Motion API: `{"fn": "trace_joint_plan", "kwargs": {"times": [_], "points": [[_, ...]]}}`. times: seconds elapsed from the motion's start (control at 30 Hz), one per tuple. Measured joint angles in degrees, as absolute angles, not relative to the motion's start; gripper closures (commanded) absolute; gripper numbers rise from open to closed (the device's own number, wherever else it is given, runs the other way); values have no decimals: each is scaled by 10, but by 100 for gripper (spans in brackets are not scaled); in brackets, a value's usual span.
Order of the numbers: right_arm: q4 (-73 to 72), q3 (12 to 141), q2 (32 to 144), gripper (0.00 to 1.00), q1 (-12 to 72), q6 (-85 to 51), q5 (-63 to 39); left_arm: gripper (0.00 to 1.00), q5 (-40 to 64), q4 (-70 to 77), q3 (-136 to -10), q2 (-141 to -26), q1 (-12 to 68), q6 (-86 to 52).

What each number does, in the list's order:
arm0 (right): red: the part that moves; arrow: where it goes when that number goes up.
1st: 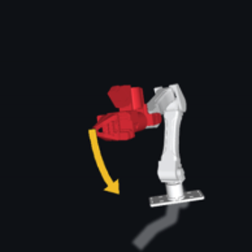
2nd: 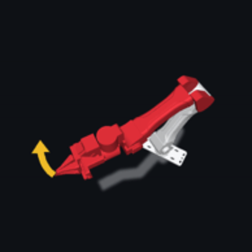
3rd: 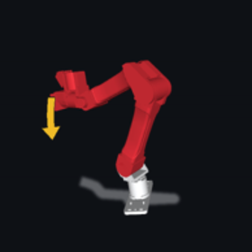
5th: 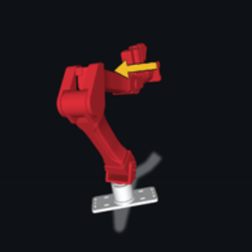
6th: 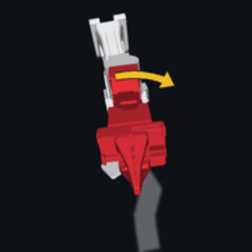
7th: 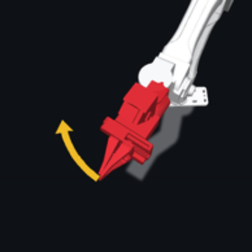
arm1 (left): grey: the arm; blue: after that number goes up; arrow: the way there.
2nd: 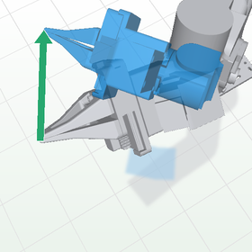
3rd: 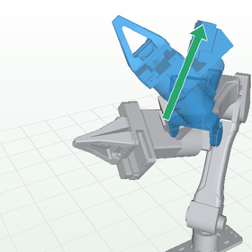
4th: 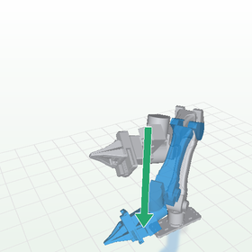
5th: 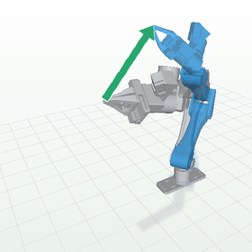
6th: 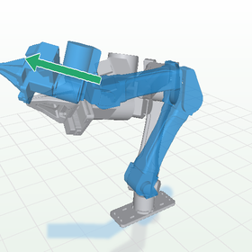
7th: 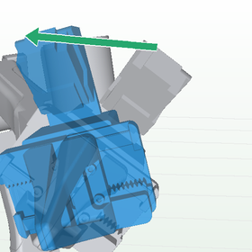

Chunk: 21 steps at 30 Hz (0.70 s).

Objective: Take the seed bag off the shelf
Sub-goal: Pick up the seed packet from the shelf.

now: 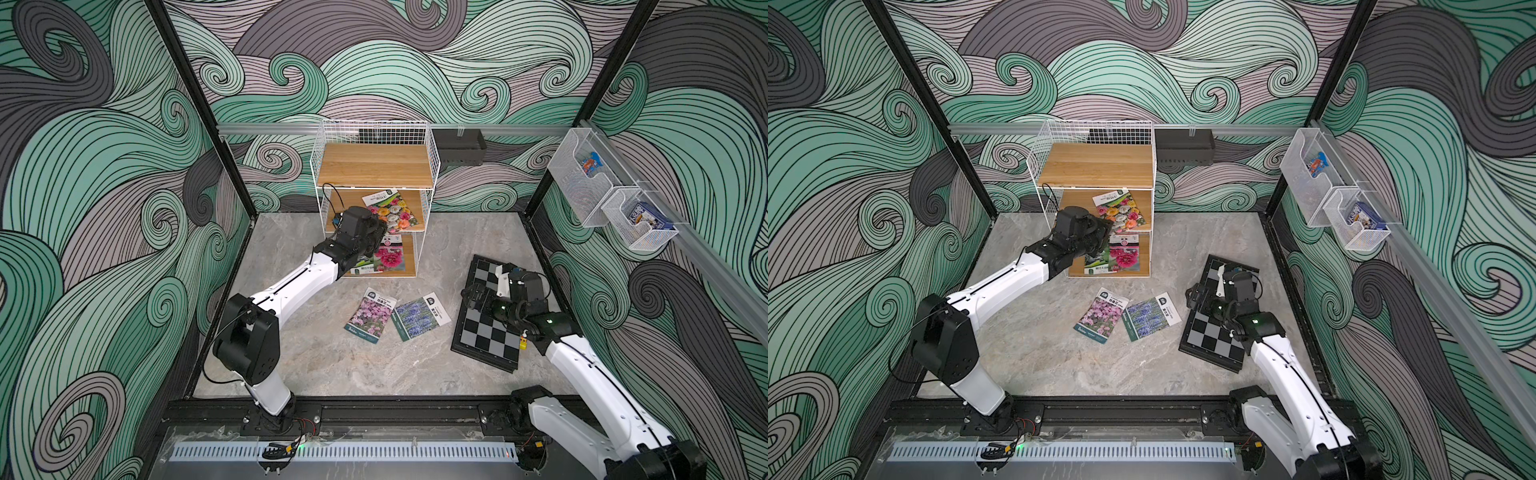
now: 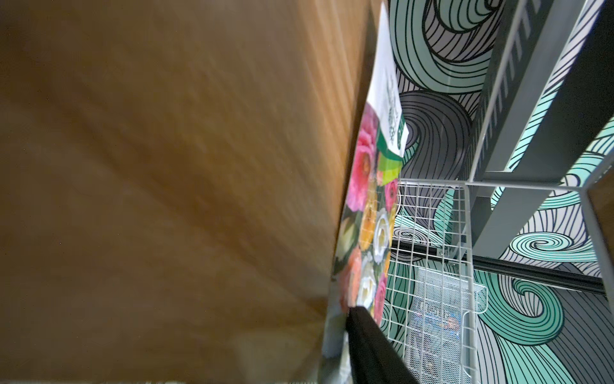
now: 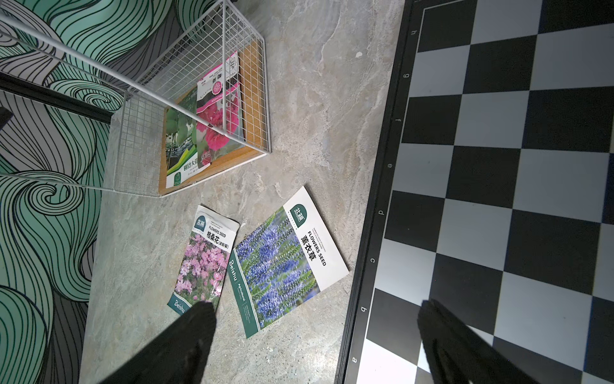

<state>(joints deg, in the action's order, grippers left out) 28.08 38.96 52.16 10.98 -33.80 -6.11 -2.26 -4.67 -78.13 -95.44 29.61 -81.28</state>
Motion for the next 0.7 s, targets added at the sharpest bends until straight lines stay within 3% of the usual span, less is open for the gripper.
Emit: {"fn": "trace_joint_plan", "kwargs": {"times": [0.7], "points": [[281,390,512,1,110,-338,-62,82,5,-39,-756,-923,285,-830]]}}
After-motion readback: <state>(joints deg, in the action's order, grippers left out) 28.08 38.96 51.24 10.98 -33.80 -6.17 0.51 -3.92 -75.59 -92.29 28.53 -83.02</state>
